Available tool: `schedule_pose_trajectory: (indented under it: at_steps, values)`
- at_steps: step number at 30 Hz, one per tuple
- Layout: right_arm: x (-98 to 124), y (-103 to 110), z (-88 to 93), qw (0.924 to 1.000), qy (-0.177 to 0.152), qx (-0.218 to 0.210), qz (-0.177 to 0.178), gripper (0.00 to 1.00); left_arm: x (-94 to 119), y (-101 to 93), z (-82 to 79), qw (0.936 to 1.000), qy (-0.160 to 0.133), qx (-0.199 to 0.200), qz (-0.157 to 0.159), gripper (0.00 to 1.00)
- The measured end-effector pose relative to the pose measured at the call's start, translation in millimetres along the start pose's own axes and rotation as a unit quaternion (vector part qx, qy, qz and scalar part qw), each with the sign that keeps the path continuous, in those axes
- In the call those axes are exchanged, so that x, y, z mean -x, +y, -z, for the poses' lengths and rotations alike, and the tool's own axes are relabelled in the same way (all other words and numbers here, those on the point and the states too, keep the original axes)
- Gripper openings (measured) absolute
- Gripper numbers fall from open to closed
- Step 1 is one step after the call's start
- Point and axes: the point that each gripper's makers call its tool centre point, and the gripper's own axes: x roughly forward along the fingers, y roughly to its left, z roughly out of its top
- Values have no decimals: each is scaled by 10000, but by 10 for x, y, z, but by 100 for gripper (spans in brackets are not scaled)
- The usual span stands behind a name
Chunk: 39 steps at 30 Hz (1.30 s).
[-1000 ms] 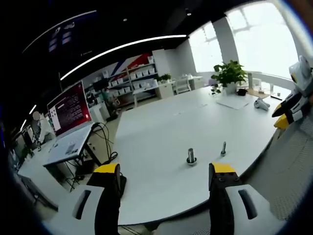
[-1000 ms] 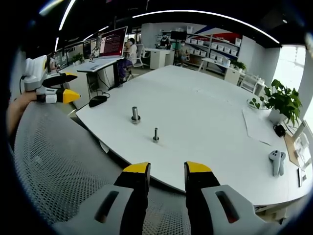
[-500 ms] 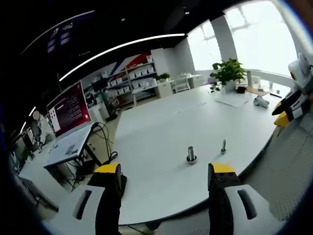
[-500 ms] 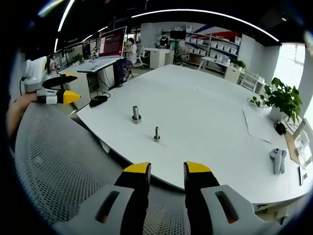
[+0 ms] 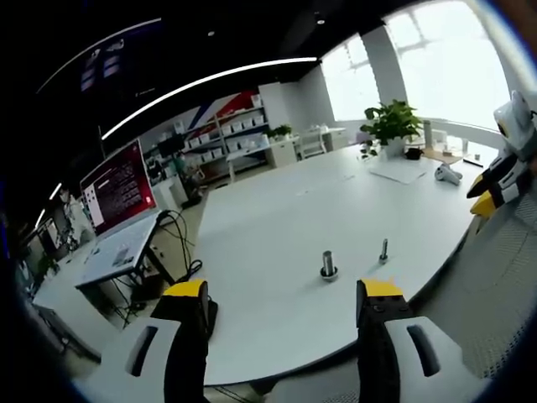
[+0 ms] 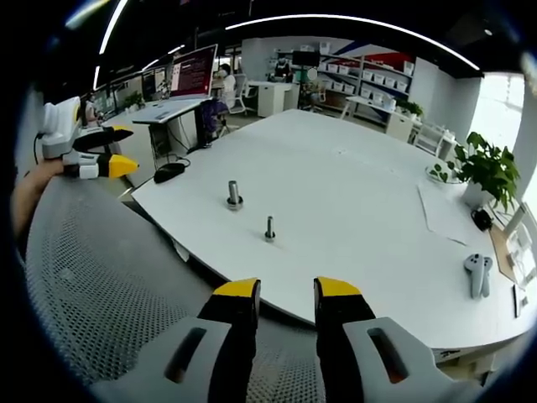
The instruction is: Place the washer onto the threaded stud by aligning its center hole with the stud, sliding it down to the base, and recovering from edge contact or off-axis alignment until the washer reaches the visible bottom stop.
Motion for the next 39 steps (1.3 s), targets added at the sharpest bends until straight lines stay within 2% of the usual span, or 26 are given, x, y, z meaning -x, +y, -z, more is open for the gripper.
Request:
schedule_pose_trajectory:
  at_steps: [9,13,18,39]
  values:
    - [2,-3,12,10000,17,-12,-3,28,0,3,0,10000,5,-2,-24,70]
    - [-2,-13,7,10000,5,-35,2,28,-10,-29,10,9999,120,-100,-2,70]
    - [-11,2,15,10000,81,30,-33,28,45,-62,4,10000,88,-26,14,70]
    - [-5,4,40,9999,160,30,-29,28,43,-43,40,9998,190,-6,-12,68]
